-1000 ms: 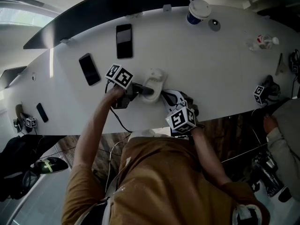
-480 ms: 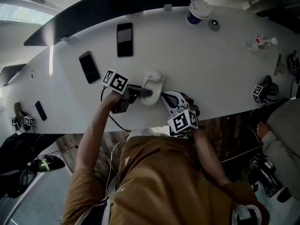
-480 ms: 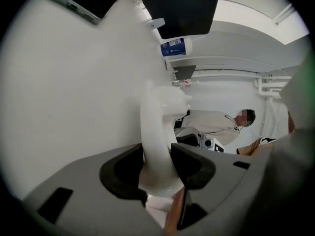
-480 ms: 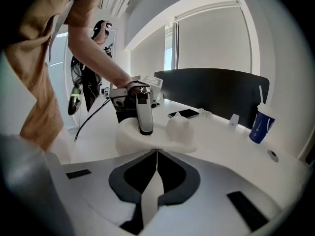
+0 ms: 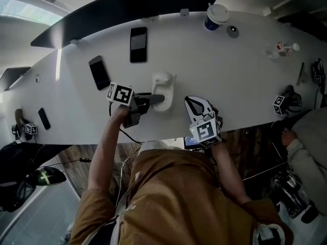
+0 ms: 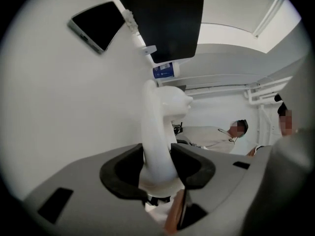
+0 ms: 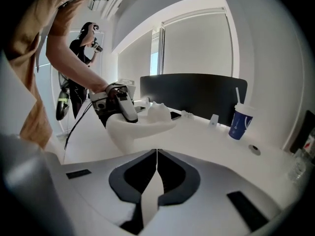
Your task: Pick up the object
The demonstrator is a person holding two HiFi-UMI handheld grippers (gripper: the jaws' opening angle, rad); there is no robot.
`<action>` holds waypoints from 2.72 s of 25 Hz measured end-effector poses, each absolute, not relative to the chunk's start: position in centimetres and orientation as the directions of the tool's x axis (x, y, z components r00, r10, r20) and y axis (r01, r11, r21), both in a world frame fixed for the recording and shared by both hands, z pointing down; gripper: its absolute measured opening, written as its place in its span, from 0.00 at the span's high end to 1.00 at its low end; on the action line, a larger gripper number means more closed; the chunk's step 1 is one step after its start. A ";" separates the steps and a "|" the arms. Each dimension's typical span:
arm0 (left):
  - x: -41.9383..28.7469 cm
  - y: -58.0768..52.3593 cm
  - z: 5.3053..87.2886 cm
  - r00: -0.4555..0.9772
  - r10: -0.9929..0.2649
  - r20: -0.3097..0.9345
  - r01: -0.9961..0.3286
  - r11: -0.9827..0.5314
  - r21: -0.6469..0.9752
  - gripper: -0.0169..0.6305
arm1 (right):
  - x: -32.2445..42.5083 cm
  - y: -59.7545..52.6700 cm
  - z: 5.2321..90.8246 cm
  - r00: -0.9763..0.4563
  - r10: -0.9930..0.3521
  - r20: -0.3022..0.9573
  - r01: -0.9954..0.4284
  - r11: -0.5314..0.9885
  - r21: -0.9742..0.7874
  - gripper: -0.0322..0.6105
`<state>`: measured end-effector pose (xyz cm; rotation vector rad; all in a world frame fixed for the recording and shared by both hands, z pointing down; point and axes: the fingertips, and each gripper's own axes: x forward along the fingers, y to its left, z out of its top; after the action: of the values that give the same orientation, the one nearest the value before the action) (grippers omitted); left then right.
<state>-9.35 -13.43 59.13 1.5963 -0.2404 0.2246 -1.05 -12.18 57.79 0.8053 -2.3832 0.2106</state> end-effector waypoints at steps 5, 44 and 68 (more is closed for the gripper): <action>-9.9 -14.1 57.2 0.951 -0.108 0.289 -0.299 -0.090 0.950 0.70 | 0.0 -12.5 56.6 -0.614 -0.548 0.568 -0.626 0.777 0.073 0.93; -12.1 -11.6 40.3 0.719 -0.686 0.114 -0.568 -0.484 0.666 0.70 | 5.1 -11.4 41.8 -0.503 -0.829 0.244 -0.825 0.544 0.149 0.93; -19.8 -10.6 35.1 0.467 -0.882 -0.060 -0.853 -0.467 0.232 0.71 | 0.7 -13.5 38.2 -0.427 -0.889 0.163 -0.881 0.450 0.148 0.93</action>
<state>-19.77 -10.59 35.06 2.5416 -1.5186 -0.2569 0.74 -13.52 38.16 1.5411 -2.4834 -0.0585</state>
